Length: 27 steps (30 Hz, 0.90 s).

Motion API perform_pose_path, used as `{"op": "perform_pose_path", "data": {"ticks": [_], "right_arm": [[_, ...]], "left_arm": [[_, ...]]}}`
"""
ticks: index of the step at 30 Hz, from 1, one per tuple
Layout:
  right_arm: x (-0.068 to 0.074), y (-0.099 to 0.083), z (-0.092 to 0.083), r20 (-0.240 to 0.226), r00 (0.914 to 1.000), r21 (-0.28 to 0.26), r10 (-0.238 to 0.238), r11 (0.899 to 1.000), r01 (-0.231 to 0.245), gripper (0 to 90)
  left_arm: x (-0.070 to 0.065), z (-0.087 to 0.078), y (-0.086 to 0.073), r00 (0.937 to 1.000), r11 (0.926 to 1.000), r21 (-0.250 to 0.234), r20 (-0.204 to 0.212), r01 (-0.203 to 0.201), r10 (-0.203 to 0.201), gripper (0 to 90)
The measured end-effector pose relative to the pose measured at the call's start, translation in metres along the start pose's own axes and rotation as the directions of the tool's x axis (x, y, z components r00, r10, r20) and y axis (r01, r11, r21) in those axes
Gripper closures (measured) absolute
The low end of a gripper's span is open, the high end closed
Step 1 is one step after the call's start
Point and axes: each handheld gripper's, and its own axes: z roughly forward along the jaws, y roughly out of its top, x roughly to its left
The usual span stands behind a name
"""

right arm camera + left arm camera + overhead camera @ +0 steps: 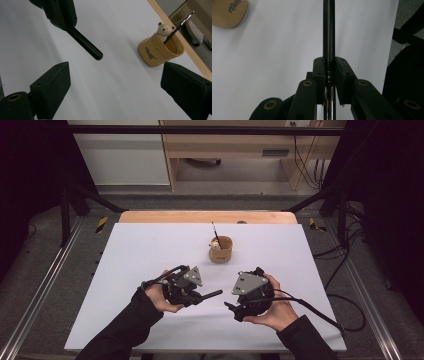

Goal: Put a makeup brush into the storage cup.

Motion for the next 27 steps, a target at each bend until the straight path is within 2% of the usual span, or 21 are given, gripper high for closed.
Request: {"op": "perform_pose_path", "data": {"ticks": [12,19,24,27], "right_arm": [[0.007,0.005,0.003,-0.021,0.9971,0.021,-0.073,0.997,0.073,12.4],[0.011,0.004,0.004,-0.030,0.9947,0.052,-0.098,0.994,0.099,14.4],[0.014,0.004,0.003,-0.029,0.9950,0.053,-0.096,0.994,0.097,15.7],[0.015,0.003,0.001,-0.038,0.9930,0.058,-0.112,0.992,0.114,18.3]], "left_arm": [[0.000,0.002,0.006,0.9998,1.0000,0.004,0.019,0.003,-0.003,79.0],[-0.004,0.002,0.008,0.9997,0.9999,0.014,0.024,-0.002,0.001,79.0],[-0.006,0.004,0.013,0.9995,0.9999,0.014,0.031,-0.008,0.007,79.0],[-0.006,0.005,0.017,0.9991,0.9999,0.013,0.042,-0.004,0.004,79.0]]}}
